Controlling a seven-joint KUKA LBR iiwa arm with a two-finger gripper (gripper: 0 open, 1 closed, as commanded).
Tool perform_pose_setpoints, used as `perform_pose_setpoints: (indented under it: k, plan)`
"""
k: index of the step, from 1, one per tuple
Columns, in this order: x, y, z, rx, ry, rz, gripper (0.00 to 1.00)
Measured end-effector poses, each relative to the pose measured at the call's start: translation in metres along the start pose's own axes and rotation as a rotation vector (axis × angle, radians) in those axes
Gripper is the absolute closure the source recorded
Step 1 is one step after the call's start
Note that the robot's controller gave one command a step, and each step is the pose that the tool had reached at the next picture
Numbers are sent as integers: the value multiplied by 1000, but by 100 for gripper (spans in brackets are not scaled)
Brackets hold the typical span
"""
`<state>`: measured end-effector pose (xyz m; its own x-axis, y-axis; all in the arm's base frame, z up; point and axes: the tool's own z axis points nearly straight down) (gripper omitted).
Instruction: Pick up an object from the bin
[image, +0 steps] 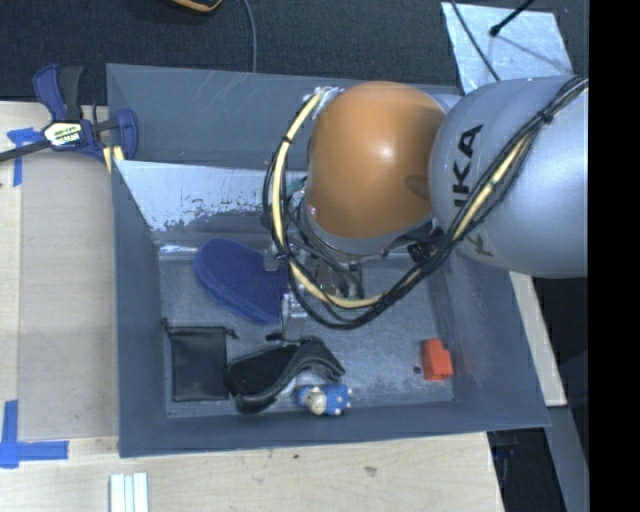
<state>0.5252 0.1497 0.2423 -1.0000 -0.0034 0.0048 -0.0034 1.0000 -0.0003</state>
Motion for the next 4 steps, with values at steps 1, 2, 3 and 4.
perform_pose_setpoints:
  k: [1, 2, 3, 4]
  plan:
    - [30, -3, 145, -2, -1, 170, 0]
    - [17, 48, 171, -7, -11, 193, 0]
    - [19, 45, 172, -4, -6, 198, 100]
    - [22, 15, 22, -4, -14, 178, 100]
